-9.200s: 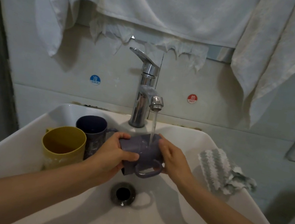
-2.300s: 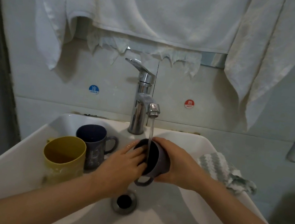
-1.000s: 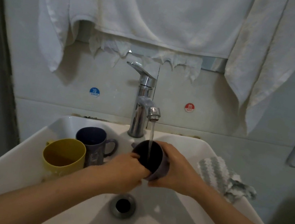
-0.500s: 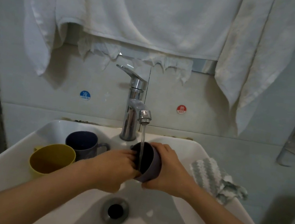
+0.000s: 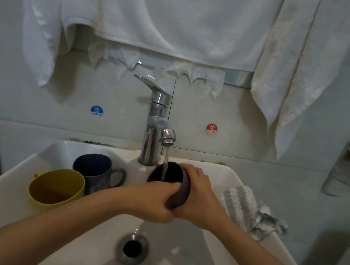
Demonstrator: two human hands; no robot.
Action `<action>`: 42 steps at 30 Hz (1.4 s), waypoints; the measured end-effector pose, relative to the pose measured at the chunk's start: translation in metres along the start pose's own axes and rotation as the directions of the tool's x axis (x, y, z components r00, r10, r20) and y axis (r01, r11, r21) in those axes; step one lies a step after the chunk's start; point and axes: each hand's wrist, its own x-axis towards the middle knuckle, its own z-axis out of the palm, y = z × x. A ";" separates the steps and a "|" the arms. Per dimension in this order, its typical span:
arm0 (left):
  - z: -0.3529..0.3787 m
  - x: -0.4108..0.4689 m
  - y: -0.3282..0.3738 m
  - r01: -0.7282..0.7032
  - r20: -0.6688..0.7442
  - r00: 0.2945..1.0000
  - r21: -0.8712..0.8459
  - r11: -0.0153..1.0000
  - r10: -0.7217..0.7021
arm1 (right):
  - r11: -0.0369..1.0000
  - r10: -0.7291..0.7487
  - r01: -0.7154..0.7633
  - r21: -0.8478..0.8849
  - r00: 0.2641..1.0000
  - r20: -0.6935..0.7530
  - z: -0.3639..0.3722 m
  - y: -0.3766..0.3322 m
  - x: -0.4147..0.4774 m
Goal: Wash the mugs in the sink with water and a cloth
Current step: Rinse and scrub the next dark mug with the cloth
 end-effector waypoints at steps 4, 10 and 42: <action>0.003 -0.004 -0.019 0.020 0.076 0.997 0.070 0.997 -0.026 | 1.000 0.010 -0.010 -0.004 1.000 0.000 -0.003 0.000 0.002; 0.012 -0.005 -0.025 -0.058 -0.178 0.982 0.064 0.996 0.068 | 0.999 -0.016 0.014 0.050 0.999 0.041 -0.002 -0.001 0.000; 0.011 -0.017 -0.005 0.208 0.005 0.975 0.321 0.924 -0.221 | 0.993 -0.083 0.076 0.094 0.994 0.074 0.005 -0.013 -0.006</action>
